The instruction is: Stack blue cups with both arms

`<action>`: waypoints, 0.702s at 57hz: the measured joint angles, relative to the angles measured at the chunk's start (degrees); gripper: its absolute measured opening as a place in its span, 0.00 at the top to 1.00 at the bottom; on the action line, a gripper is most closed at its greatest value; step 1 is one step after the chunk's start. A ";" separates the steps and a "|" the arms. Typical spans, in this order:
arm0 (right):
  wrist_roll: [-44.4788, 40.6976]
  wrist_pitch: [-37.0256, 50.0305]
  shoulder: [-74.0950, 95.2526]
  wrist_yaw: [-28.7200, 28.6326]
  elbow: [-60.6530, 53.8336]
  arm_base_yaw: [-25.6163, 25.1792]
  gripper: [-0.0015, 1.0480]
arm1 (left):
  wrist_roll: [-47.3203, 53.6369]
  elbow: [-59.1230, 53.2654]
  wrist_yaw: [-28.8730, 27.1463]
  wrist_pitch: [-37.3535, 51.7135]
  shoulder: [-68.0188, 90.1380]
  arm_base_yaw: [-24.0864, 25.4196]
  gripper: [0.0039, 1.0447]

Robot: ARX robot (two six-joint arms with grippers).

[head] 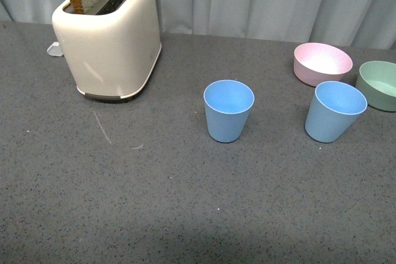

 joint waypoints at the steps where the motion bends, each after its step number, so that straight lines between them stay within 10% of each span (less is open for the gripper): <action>1: 0.00 0.00 0.02 0.00 0.00 0.00 0.09 | -0.02 0.00 0.00 -0.24 -0.26 0.00 0.97; 20: 0.00 0.00 0.02 0.00 0.00 0.00 0.09 | 0.00 0.00 0.04 -10.78 -10.36 0.00 0.97; 40: 0.00 0.00 0.00 0.00 0.00 0.00 0.09 | -0.02 0.00 0.04 -10.78 -10.45 0.00 0.41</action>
